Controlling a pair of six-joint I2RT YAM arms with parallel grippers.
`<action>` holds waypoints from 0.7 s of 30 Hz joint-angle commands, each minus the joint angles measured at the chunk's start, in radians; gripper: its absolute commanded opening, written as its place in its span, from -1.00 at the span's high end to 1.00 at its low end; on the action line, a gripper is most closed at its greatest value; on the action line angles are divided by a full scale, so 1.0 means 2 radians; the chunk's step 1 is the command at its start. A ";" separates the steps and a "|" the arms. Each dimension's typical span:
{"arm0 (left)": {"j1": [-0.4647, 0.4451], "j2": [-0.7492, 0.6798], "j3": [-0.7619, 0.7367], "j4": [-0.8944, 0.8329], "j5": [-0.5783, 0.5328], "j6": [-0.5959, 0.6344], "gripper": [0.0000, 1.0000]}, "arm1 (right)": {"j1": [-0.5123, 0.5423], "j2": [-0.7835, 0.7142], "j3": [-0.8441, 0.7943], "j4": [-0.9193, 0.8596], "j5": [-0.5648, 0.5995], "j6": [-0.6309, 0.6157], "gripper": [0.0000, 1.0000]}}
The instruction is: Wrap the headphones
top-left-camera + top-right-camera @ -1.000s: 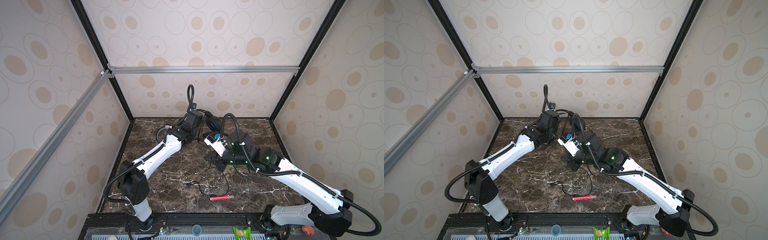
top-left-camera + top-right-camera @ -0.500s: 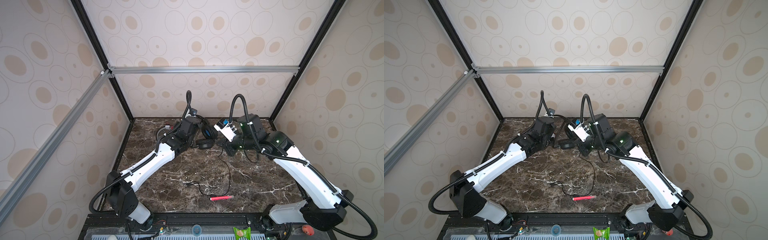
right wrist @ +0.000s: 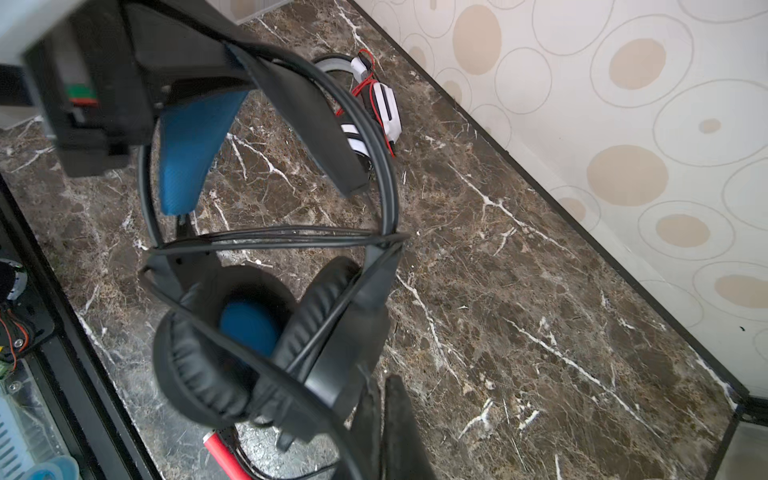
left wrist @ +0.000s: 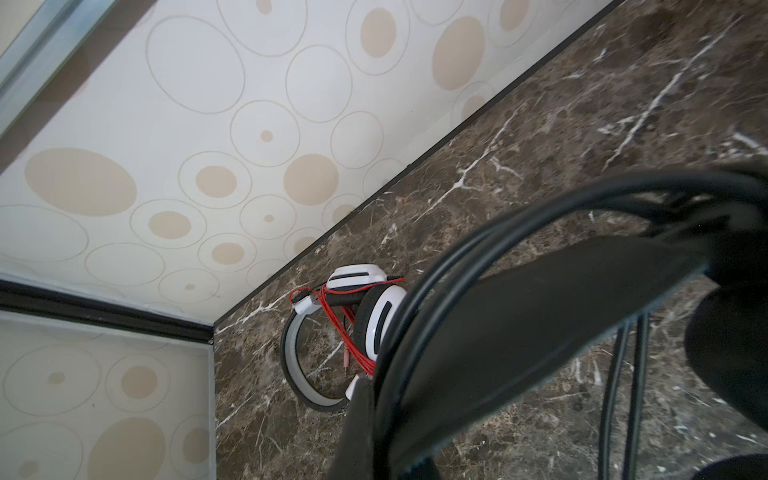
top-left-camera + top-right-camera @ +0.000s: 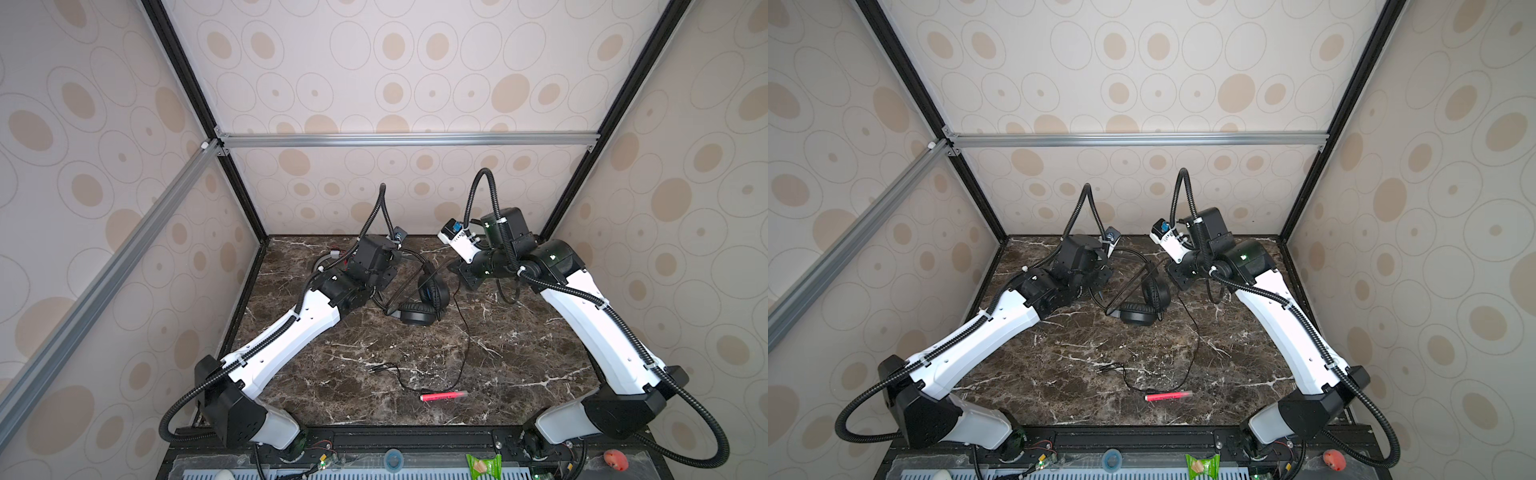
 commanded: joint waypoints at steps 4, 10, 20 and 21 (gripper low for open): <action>-0.010 -0.036 0.039 -0.048 0.052 0.005 1.00 | -0.035 0.012 0.016 0.036 -0.045 0.016 0.93; -0.014 -0.049 0.056 -0.056 0.091 -0.007 1.00 | -0.074 0.020 0.015 0.058 -0.094 0.032 0.90; -0.013 -0.053 0.080 -0.040 0.127 -0.033 1.00 | -0.098 0.023 -0.028 0.111 -0.153 0.060 0.81; -0.013 -0.051 0.084 -0.040 0.130 -0.035 1.00 | -0.099 0.023 -0.032 0.117 -0.158 0.063 0.80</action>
